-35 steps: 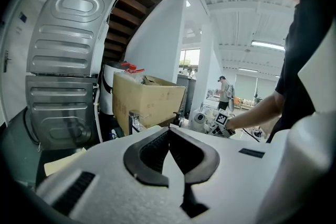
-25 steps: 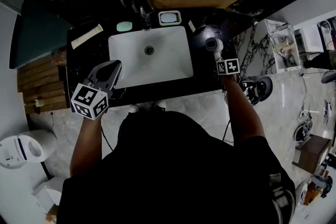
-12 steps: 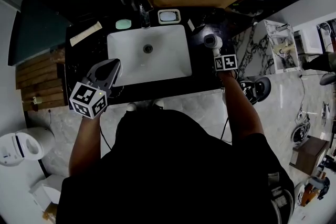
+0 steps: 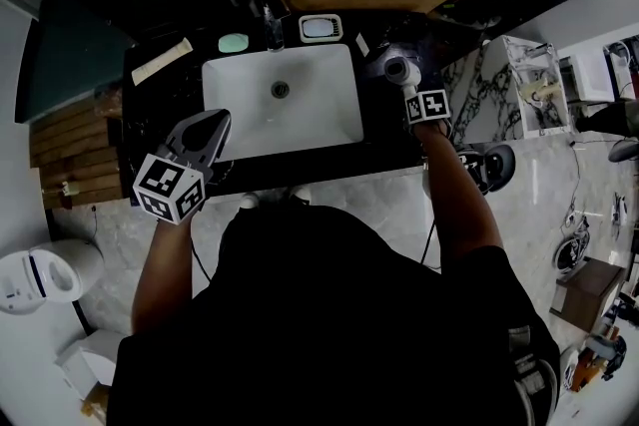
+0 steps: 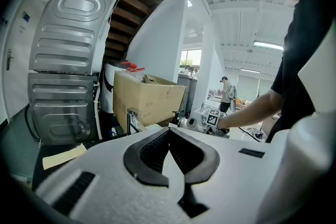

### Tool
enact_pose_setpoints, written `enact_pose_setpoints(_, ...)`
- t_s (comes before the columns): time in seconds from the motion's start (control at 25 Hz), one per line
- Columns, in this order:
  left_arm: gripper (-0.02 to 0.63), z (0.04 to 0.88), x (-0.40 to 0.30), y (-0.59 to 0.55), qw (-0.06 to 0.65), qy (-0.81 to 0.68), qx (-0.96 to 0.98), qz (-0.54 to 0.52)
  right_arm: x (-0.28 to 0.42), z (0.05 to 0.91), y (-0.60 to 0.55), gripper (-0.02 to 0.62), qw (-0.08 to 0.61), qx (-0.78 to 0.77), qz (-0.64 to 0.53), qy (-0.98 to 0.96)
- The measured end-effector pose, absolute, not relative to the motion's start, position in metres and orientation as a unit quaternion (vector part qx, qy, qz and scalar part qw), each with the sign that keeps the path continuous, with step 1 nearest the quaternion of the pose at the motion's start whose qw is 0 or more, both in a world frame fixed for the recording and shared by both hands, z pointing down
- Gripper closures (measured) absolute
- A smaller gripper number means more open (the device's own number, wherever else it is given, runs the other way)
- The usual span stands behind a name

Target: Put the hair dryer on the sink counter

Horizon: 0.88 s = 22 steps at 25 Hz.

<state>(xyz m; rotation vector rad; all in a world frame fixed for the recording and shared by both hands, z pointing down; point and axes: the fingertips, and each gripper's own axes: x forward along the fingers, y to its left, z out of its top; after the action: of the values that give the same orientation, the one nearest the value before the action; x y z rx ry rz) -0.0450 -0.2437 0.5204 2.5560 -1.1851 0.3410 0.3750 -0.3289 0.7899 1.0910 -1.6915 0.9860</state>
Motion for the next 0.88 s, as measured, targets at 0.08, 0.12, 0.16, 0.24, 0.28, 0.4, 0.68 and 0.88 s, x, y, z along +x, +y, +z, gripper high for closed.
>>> enact_pose_setpoints(0.08, 0.592, 0.521, -0.044, -0.244, 0.151, -0.413, 0.89, 0.119, 0.375, 0.79, -0.33, 0.403, 0.442, 0.434, 0.399, -0.677)
enact_pose_setpoints(0.12, 0.592, 0.521, -0.043, -0.244, 0.151, -0.413, 0.89, 0.119, 0.375, 0.79, -0.33, 0.403, 0.445, 0.432, 0.4, -0.675)
enact_pose_setpoints(0.16, 0.592, 0.521, -0.042, -0.244, 0.151, -0.413, 0.89, 0.119, 0.375, 0.79, -0.33, 0.403, 0.448, 0.431, 0.4, -0.673)
enact_pose_setpoints(0.24, 0.592, 0.521, -0.041, -0.243, 0.152, -0.411, 0.891, 0.119, 0.376, 0.79, -0.33, 0.403, 0.453, 0.43, 0.399, -0.671)
enact_pose_setpoints(0.28, 0.592, 0.521, -0.041, -0.243, 0.152, -0.411, 0.891, 0.119, 0.376, 0.79, -0.33, 0.403, 0.455, 0.429, 0.398, -0.671)
enact_pose_setpoints(0.4, 0.592, 0.521, -0.041, -0.244, 0.152, -0.41, 0.891, 0.12, 0.376, 0.791, -0.332, 0.403, 0.46, 0.427, 0.398, -0.669)
enact_pose_setpoints(0.68, 0.592, 0.519, -0.044, -0.243, 0.151, -0.41, 0.891, 0.12, 0.377, 0.791, -0.331, 0.403, 0.469, 0.423, 0.401, -0.663)
enact_pose_setpoints(0.88, 0.592, 0.518, -0.054, -0.244, 0.151, -0.416, 0.889, 0.121, 0.374, 0.792, -0.333, 0.403, 0.473, 0.423, 0.405, -0.659)
